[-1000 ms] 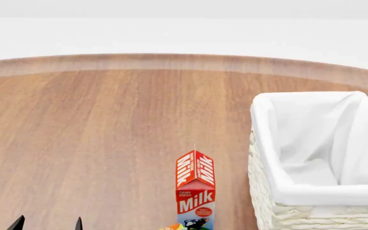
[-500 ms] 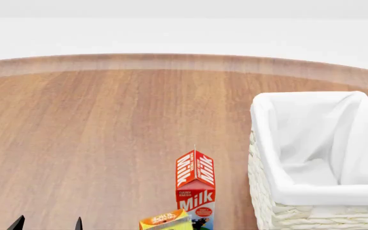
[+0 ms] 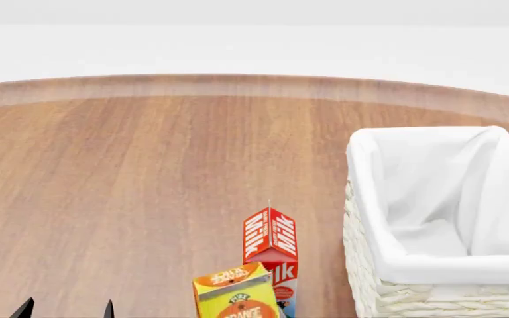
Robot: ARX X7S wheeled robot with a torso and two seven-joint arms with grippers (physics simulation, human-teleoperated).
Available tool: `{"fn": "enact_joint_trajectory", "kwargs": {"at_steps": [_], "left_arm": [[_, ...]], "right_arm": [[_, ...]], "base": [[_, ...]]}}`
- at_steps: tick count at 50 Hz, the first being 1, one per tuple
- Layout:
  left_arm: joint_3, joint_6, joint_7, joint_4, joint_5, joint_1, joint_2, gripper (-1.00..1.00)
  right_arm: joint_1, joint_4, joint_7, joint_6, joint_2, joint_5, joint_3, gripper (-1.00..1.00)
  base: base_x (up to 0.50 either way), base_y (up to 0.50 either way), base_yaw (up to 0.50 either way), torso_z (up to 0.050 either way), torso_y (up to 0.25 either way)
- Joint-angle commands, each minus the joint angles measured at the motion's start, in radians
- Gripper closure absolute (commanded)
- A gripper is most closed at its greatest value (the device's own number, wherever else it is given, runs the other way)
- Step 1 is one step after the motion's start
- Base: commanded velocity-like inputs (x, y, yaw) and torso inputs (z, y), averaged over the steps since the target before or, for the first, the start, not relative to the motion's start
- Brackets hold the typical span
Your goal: Pick up the orange juice, and put it in the basket.
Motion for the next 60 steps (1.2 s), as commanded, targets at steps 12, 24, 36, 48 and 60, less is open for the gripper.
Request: {"fn": "enact_joint_trajectory", "kwargs": {"at_steps": [12,24,36,48,60], "left_arm": [[0.005,0.002,-0.004,-0.001,-0.004,-0.002,-0.004,-1.0],[0.008,0.003,-0.007,-0.001,-0.006,-0.002,-0.006,-1.0],[0.011,0.004,-0.009,-0.001,-0.008,-0.003,-0.007,-1.0],[0.014,0.005,-0.011,-0.002,-0.009,-0.004,-0.009,-1.0],[0.016,0.006,-0.013,-0.002,-0.011,-0.005,-0.011,-1.0]], "right_arm": [[0.028,-0.227,0.014,0.154,0.025,-0.058,0.017,1.0],[0.083,-0.345,0.014,0.287,0.021,-0.052,0.036,1.0],[0.14,-0.426,0.011,0.401,0.009,-0.038,0.045,1.0],[0.177,-0.495,0.02,0.475,0.02,-0.012,0.079,1.0],[0.603,-0.498,0.572,0.409,0.37,0.402,-0.212,1.0]], "base": [[0.0,0.0,0.0,0.001,0.001],[0.0,0.0,0.0,0.0,0.001],[0.0,0.0,0.0,0.0,0.0],[0.0,0.0,0.0,0.0,0.001],[0.0,0.0,0.0,0.0,0.001]]}}
